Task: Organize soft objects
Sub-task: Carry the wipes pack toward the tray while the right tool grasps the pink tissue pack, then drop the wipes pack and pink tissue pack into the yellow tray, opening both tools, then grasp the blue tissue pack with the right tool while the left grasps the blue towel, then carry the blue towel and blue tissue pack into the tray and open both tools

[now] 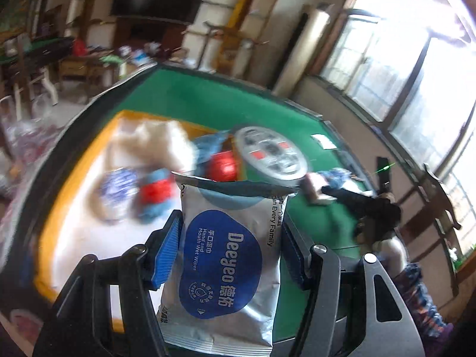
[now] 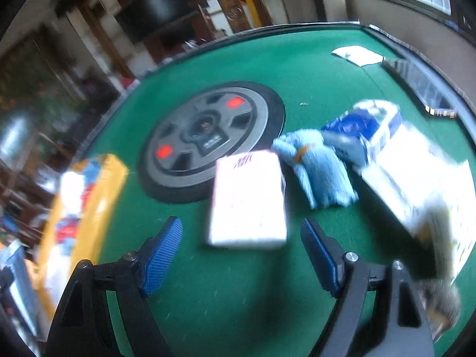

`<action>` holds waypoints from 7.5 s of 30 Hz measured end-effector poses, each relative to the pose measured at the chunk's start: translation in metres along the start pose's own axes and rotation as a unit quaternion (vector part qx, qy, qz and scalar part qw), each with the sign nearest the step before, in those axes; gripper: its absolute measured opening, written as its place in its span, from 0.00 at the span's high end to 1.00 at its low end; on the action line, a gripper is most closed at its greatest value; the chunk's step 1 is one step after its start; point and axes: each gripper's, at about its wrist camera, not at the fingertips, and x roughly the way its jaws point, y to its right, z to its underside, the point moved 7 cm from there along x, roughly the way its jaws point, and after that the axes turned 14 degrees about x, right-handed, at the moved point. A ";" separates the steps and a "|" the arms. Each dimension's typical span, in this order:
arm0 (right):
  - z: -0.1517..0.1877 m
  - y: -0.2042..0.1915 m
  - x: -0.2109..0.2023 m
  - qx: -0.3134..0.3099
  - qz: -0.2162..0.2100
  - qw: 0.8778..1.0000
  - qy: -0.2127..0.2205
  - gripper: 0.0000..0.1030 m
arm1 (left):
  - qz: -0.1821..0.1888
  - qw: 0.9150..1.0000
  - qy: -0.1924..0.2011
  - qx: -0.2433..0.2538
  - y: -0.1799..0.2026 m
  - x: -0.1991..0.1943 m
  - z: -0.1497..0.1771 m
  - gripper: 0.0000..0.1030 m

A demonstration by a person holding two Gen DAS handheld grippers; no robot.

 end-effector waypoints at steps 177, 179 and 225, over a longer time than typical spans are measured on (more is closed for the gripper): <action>0.028 0.017 -0.045 -0.046 -0.057 0.997 0.034 0.29 | 0.095 0.995 0.001 0.027 0.128 0.049 -0.010 0.67; 0.033 0.014 -0.042 -0.059 -0.049 0.997 0.029 0.29 | 0.069 0.997 0.005 0.018 0.106 0.035 -0.004 0.67; 0.201 -0.260 -0.010 -0.306 -0.095 0.931 -0.174 0.54 | -0.125 0.982 0.055 -0.128 -0.086 -0.055 0.072 0.37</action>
